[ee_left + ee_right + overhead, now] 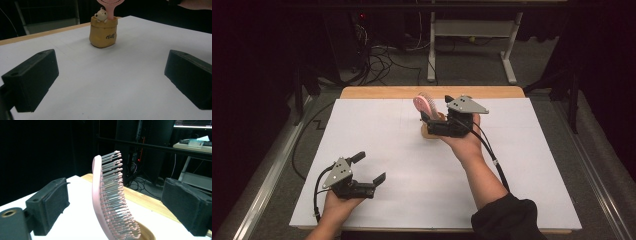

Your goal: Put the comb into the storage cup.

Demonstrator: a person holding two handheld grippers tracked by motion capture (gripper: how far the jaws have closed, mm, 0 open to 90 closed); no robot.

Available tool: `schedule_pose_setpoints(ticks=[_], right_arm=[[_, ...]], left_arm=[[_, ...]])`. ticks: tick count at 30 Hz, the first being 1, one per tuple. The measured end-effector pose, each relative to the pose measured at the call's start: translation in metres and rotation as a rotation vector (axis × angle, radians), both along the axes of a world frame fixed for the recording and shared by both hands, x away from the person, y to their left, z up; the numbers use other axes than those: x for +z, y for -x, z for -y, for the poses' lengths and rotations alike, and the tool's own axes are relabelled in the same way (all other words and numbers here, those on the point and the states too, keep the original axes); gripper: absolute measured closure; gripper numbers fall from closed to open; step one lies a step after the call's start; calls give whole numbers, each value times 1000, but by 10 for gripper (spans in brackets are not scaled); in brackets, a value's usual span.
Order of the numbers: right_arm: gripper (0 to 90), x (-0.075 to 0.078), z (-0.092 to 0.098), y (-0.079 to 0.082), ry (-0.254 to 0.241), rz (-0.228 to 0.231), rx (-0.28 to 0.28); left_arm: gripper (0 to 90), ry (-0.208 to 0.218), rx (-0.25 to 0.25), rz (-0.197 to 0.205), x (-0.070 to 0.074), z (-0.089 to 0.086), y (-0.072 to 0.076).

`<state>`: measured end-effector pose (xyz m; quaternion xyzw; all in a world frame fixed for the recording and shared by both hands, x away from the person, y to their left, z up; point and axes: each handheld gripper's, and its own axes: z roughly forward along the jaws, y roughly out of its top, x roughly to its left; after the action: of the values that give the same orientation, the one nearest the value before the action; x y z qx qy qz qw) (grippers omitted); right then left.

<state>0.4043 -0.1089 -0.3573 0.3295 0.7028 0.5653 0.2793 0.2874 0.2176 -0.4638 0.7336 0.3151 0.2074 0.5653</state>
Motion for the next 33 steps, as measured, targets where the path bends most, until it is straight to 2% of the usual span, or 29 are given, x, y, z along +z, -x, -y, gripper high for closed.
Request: schedule_pose_setpoints(ticks=[8,12,19,25,33], right_arm=[[5,-1,6,8,14,-11,7],[5,-4,11,13,30,1,3],[5,-14,19,22,49,-9,16],[5,-31,27,29,66,-34,16],[5,-67,46,44,79,-77,-2]], left_arm=[[0,-2,0,0,0,0,0],[0,-5,-1,3,0,0,1],[0,-13,1,-4,-3,-3,0],[0,-8,11,-2,-3,-7,0],[0,-17,15,-5,-4,-7,0]])
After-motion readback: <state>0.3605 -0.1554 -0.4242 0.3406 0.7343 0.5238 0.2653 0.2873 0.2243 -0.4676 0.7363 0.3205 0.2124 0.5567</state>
